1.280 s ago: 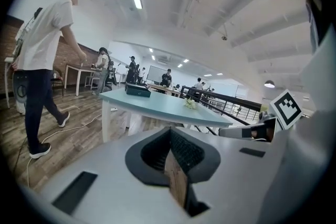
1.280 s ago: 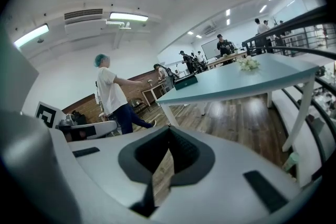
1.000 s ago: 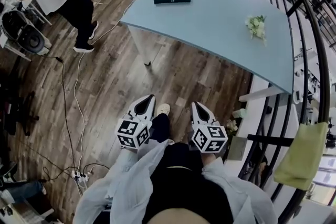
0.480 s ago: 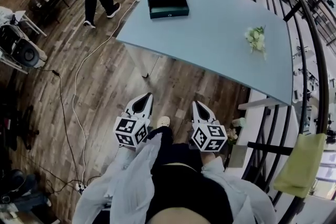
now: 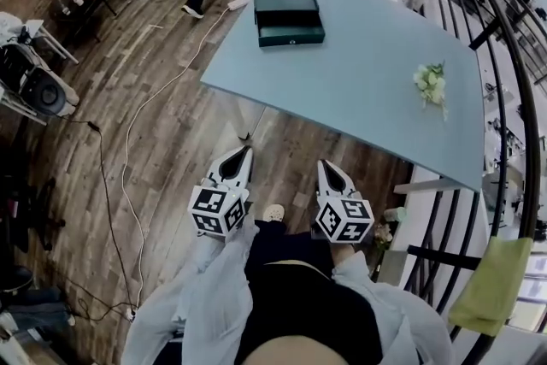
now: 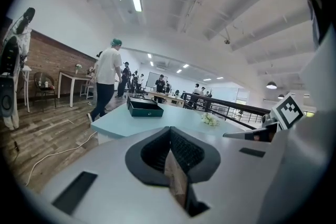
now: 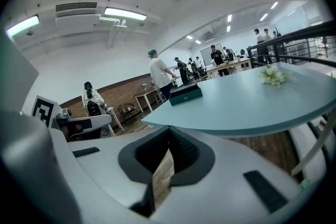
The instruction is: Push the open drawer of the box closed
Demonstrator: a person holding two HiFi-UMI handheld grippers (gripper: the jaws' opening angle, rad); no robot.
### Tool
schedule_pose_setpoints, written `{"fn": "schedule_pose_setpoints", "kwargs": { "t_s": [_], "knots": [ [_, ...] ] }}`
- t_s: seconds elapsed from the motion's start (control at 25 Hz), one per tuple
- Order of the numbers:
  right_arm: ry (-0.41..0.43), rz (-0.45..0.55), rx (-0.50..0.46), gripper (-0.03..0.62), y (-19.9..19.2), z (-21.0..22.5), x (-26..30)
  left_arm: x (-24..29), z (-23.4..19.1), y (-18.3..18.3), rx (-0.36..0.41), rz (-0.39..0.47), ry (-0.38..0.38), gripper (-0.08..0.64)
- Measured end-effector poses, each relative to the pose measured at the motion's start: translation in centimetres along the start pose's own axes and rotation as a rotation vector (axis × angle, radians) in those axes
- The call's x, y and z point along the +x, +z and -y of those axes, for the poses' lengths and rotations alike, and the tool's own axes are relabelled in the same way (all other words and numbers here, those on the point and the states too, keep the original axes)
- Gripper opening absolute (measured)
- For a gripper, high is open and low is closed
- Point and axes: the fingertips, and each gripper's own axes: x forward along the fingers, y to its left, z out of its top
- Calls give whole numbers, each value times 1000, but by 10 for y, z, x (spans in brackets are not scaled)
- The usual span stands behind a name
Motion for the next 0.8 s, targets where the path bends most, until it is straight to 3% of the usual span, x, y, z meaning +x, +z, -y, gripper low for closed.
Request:
{"fn": "schedule_pose_setpoints", "kwargs": {
  "t_s": [0.8],
  "knots": [
    [-81, -57, 20, 8, -14, 13, 22, 29, -30, -31, -70, -84, -30, 15]
  ]
}}
